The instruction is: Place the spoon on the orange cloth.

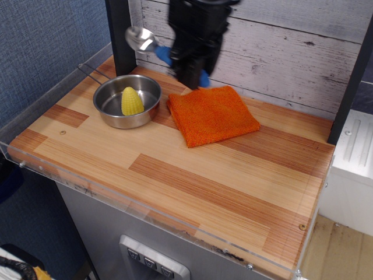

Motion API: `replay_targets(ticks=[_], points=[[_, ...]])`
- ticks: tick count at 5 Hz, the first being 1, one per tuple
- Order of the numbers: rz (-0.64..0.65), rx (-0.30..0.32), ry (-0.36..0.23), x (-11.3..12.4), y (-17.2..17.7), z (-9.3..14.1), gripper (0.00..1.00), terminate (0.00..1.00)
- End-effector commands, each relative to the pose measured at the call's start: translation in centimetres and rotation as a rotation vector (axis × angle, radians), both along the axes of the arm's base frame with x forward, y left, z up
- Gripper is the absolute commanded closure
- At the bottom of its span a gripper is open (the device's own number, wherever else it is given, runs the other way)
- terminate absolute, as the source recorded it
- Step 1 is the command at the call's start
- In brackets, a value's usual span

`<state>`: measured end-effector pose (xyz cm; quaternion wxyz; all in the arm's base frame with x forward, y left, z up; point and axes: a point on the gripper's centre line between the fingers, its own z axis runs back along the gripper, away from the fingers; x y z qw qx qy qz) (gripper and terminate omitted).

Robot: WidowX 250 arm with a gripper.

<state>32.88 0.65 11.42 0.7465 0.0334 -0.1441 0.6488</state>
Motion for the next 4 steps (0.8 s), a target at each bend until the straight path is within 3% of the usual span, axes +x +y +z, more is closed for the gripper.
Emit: replay_targets(ticks=[1,4], points=[[-0.050,0.024,-0.055,2.4,-4.6,0.0,1.00,0.00],[-0.088,-0.011,0.037,3.3,-9.9,-5.3,1.00,0.00]])
